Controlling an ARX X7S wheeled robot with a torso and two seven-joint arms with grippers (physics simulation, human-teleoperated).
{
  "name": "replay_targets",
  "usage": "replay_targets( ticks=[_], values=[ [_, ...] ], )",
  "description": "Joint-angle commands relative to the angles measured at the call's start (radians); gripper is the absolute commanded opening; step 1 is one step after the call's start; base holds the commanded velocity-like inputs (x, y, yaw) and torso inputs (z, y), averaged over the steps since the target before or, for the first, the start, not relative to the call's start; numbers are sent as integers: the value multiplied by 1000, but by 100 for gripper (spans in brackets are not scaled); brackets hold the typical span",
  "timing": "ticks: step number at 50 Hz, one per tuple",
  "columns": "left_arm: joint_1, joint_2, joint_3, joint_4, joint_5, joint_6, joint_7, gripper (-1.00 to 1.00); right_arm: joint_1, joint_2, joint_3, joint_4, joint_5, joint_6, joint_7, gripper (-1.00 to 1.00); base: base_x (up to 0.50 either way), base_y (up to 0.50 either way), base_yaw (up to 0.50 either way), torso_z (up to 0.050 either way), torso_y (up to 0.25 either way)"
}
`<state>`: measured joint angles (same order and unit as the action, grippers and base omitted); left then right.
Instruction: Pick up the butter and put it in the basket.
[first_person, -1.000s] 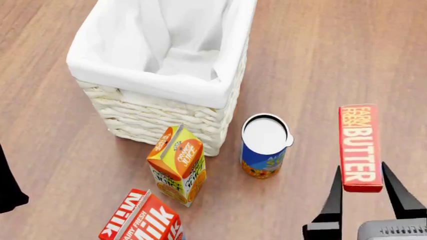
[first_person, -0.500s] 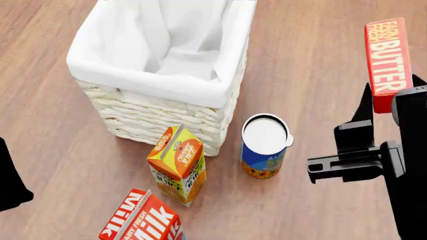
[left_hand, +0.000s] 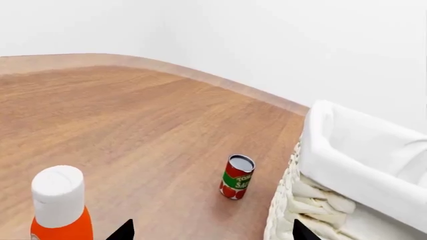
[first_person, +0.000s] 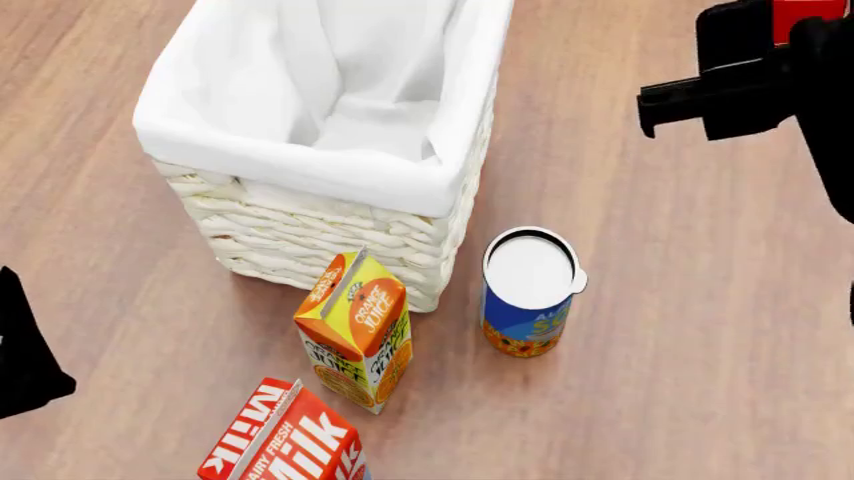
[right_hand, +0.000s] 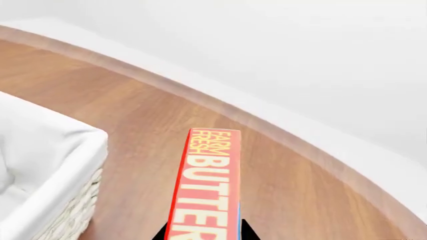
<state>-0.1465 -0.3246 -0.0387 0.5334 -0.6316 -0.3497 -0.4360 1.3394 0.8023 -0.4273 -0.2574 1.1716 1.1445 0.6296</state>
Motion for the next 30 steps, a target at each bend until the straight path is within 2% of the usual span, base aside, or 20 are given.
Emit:
replay_targets(
  ticks=[1, 9, 22, 30],
  values=[
    [4, -3, -4, 13, -14, -3, -9, 100, 187, -73, -91, 214, -162, 16, -109, -100, 0, 0, 0, 0, 0],
    [11, -6, -7, 25, -23, -4, -15, 100, 245, -123, -132, 380, -206, -6, -192, -100, 0, 0, 0, 0, 1],
    [35, -13, -4, 62, -39, -12, -24, 100, 474, -275, -233, 802, -296, -1, -375, -100, 0, 0, 0, 1, 2],
    [43, -18, -7, 72, -44, -12, -30, 100, 558, -374, -318, 1008, -350, -8, -499, -100, 0, 0, 0, 0, 1]
  ],
)
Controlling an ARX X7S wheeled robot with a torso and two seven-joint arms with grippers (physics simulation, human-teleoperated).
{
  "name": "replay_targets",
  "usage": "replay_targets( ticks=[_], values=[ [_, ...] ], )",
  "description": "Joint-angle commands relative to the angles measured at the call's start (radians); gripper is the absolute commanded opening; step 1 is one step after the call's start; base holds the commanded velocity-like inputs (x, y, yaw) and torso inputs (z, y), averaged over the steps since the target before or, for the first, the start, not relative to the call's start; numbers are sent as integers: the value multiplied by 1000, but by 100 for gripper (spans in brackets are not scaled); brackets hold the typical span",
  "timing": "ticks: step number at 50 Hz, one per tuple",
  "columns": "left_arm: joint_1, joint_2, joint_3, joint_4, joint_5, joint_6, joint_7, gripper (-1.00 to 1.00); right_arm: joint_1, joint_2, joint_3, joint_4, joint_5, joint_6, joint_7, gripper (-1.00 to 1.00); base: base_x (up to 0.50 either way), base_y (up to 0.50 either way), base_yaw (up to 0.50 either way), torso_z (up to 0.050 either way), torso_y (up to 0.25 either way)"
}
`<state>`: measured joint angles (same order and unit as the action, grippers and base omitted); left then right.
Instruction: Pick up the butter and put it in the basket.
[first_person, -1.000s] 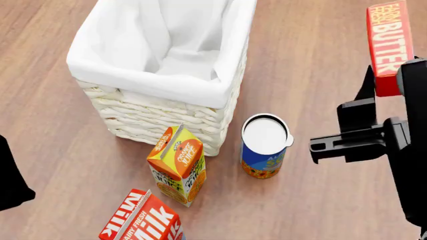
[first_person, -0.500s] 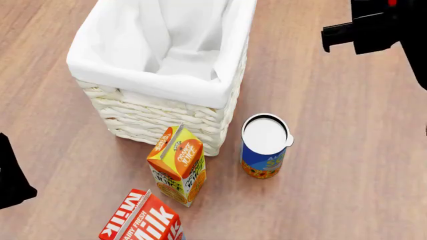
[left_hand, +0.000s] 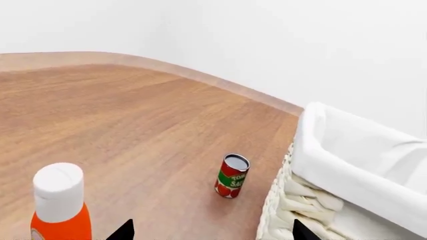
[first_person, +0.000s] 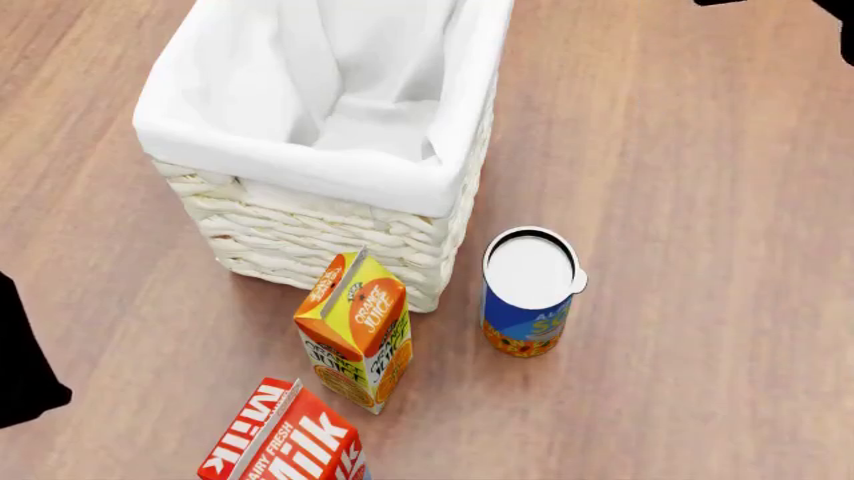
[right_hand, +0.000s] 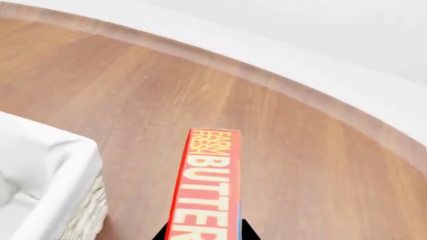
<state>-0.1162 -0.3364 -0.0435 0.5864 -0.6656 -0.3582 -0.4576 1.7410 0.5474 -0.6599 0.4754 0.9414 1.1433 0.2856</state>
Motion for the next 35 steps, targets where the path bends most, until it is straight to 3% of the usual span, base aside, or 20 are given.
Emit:
replay_targets(
  ticks=[1, 15, 35],
  values=[
    [13, -7, -3, 20, -11, -4, -9, 100, 163, -132, -103, 296, -129, -11, -180, -100, 0, 0, 0, 0, 10],
    [4, -9, -4, 14, -20, -5, -17, 100, 278, -420, -263, 827, -271, -238, -592, -100, 0, 0, 0, 1, 1],
    [3, -15, -7, 15, -34, -9, -30, 100, 222, -547, 1, 833, -580, -253, -836, -100, 0, 0, 0, 0, 2]
  ],
)
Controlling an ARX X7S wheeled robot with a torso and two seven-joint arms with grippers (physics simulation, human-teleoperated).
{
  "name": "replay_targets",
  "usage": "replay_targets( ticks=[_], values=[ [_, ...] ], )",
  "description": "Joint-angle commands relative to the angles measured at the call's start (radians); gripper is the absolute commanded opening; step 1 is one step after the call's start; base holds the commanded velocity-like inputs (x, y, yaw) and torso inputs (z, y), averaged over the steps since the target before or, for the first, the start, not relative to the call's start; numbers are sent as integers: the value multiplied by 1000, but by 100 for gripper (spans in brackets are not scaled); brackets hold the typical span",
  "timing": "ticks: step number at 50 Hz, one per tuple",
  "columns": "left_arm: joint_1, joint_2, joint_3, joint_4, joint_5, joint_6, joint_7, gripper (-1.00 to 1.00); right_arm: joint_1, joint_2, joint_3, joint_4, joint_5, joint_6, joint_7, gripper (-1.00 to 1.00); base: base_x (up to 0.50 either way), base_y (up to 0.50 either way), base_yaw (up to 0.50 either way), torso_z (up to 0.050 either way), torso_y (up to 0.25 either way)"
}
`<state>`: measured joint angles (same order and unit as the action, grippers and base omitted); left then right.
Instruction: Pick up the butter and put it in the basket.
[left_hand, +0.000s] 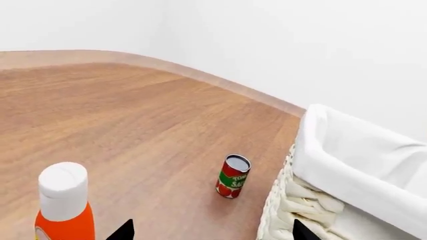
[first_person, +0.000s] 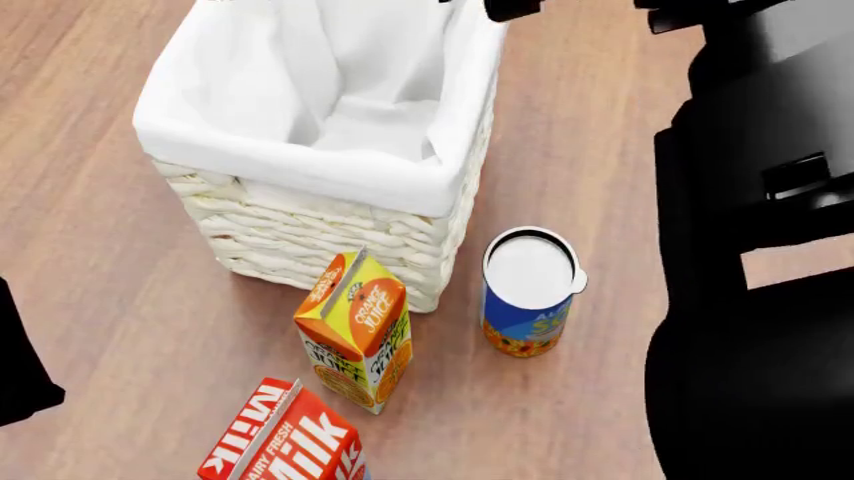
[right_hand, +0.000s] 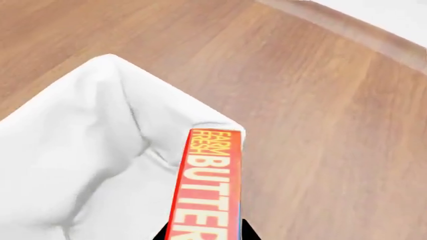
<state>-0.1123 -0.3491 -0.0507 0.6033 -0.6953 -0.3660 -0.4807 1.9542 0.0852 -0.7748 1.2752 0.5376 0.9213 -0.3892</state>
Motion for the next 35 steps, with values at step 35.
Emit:
replay_targets(
  ticks=[35],
  values=[
    [1, -12, -4, 16, -29, -8, -32, 100, 29, -85, -699, -25, 765, -245, -181, -100, 0, 0, 0, 0, 1]
  ],
)
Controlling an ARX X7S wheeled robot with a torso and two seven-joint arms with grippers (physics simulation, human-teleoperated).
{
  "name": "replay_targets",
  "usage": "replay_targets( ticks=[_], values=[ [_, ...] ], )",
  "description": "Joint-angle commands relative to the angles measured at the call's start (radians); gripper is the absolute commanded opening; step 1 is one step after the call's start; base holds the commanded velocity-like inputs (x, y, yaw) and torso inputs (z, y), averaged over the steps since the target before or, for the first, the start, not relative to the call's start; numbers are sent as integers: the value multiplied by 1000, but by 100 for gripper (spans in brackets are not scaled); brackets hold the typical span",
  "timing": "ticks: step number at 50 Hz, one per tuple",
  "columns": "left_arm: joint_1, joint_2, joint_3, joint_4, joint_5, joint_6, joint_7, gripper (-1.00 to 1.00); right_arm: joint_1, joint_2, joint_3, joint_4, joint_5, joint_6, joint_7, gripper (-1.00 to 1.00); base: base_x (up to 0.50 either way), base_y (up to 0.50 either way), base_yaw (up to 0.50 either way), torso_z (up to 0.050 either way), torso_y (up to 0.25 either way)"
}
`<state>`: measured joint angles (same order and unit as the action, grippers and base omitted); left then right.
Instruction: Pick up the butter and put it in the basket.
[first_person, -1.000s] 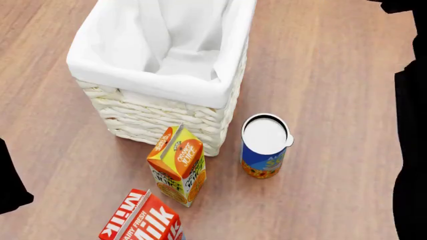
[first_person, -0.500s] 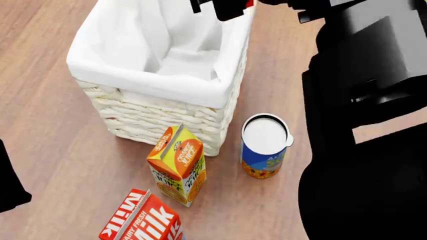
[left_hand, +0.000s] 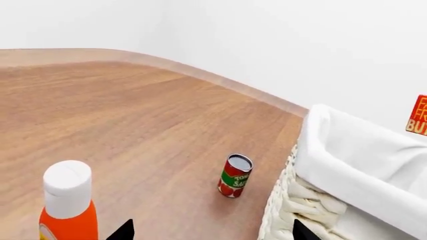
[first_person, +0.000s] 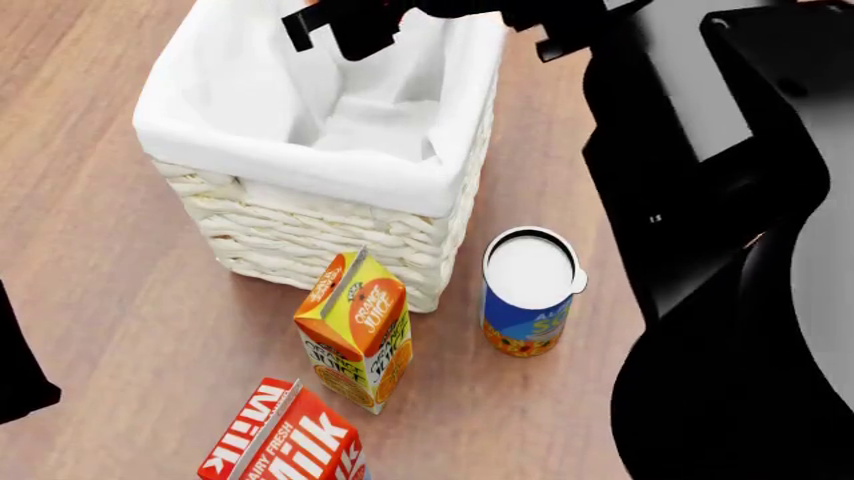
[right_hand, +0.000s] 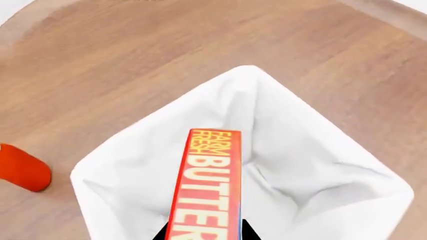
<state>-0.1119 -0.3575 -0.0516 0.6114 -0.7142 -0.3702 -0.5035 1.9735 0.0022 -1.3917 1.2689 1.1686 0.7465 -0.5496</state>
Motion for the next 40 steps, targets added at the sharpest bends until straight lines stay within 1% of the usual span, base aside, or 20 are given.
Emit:
replay_targets(
  ticks=[1, 14, 40],
  values=[
    [1, -4, -3, 9, -11, -4, -10, 100, 7, -2, -84, -14, 142, -76, -16, -100, 0, 0, 0, 0, 10],
    [16, -9, -9, 44, -32, -21, -42, 100, -17, -2, -101, 22, 182, -57, 17, -100, 0, 0, 0, 1, 1],
    [25, -21, -9, 66, -50, -30, -62, 100, -52, -2, -92, 27, 151, -11, 2, -100, 0, 0, 0, 0, 1]
  ],
)
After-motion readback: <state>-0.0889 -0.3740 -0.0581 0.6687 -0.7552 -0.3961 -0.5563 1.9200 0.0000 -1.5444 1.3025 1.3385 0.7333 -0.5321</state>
